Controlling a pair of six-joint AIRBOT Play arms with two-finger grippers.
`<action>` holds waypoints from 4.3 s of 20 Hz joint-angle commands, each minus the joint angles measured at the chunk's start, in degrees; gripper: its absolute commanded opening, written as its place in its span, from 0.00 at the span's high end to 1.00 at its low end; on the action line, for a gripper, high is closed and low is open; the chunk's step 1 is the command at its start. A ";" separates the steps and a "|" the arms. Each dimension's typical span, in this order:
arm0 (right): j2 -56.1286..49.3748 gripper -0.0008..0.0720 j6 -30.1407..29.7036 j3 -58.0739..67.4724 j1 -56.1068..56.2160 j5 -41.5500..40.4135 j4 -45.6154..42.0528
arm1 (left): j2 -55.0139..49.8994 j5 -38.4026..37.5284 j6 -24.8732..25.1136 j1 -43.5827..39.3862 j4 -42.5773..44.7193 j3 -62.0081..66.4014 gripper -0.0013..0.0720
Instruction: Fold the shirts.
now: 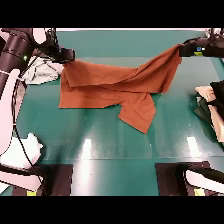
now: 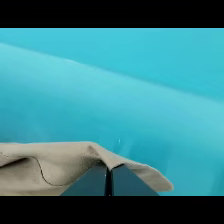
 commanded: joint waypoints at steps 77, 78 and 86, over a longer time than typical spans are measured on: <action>3.63 0.05 -1.53 -26.12 -22.71 21.22 14.73 | 7.78 -2.60 33.68 32.96 -34.75 -46.07 0.23; 4.11 0.05 -1.53 -26.12 -22.73 21.20 14.71 | 7.72 -1.90 34.23 32.96 -33.38 -47.15 0.23; 4.37 0.04 -1.49 -26.12 -22.71 22.38 14.73 | 7.67 2.58 36.41 32.79 -35.58 -51.58 0.23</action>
